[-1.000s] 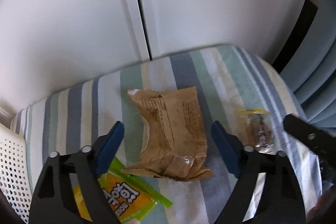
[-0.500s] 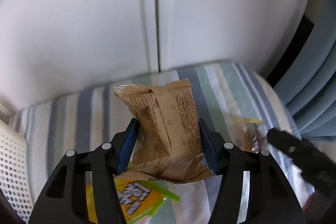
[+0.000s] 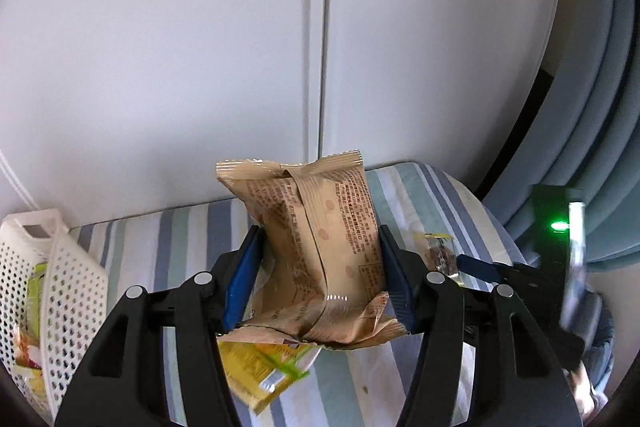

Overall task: Organize snacks
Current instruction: 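Lift the brown paper bag with the left tool and drop it into the basket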

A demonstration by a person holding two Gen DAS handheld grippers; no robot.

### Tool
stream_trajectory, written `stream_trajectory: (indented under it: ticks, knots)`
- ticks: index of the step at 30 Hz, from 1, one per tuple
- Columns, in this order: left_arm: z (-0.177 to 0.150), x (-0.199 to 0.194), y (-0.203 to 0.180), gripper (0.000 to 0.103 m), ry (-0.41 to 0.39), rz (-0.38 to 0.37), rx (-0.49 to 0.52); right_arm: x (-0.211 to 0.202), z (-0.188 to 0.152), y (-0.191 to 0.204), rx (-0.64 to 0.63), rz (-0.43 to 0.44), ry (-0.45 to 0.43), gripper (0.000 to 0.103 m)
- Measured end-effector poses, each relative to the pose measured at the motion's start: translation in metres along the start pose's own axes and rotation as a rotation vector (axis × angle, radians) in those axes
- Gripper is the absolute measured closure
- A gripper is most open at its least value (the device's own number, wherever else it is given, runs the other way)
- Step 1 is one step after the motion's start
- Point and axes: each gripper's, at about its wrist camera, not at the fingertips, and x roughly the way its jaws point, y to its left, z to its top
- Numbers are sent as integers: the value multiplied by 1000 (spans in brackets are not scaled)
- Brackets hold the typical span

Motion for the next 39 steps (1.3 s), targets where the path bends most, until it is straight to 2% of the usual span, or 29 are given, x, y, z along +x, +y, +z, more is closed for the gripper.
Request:
stream_trajectory:
  ticks: [5, 6, 7, 8, 12, 22, 29, 30, 32, 33, 34, 35, 39]
  knots:
    - [-13, -21, 25, 44, -18, 11, -59, 9, -3, 6, -56, -37, 22, 39]
    - [-14, -23, 28, 44, -20, 15, -68, 10, -4, 7, -68, -53, 19, 43]
    - [-14, -29, 35, 44, -27, 23, -79, 10, -4, 8, -76, -70, 16, 51]
    - [-14, -35, 40, 44, -35, 31, -86, 11, -5, 8, -87, -97, 11, 53]
    - [-17, -63, 60, 44, -79, 82, -104, 7, -4, -1, -46, -69, 8, 63]
    - [-33, -133, 135, 44, -141, 212, -175, -11, -4, -5, 8, 12, -49, 64]
    - [-55, -152, 191, 44, -129, 292, -257, -19, -8, 0, 10, 58, -61, 65]
    - [-60, -152, 198, 44, -122, 298, -272, -22, -9, 0, 12, 70, -64, 68]
    - [-67, -154, 209, 39, -109, 311, -288, -26, -12, 2, 9, 86, -69, 70]
    - [-71, -152, 215, 33, -97, 327, -303, -28, -13, 4, 2, 87, -74, 70]
    - [-75, -152, 220, 18, -91, 340, -317, -28, -14, 5, -6, 88, -75, 70]
    - [-80, -153, 224, 12, -91, 349, -333, -28, -15, 6, -16, 92, -75, 70]
    - [-96, -157, 233, 10, -108, 353, -394, -24, -18, 8, -21, 85, -69, 70]
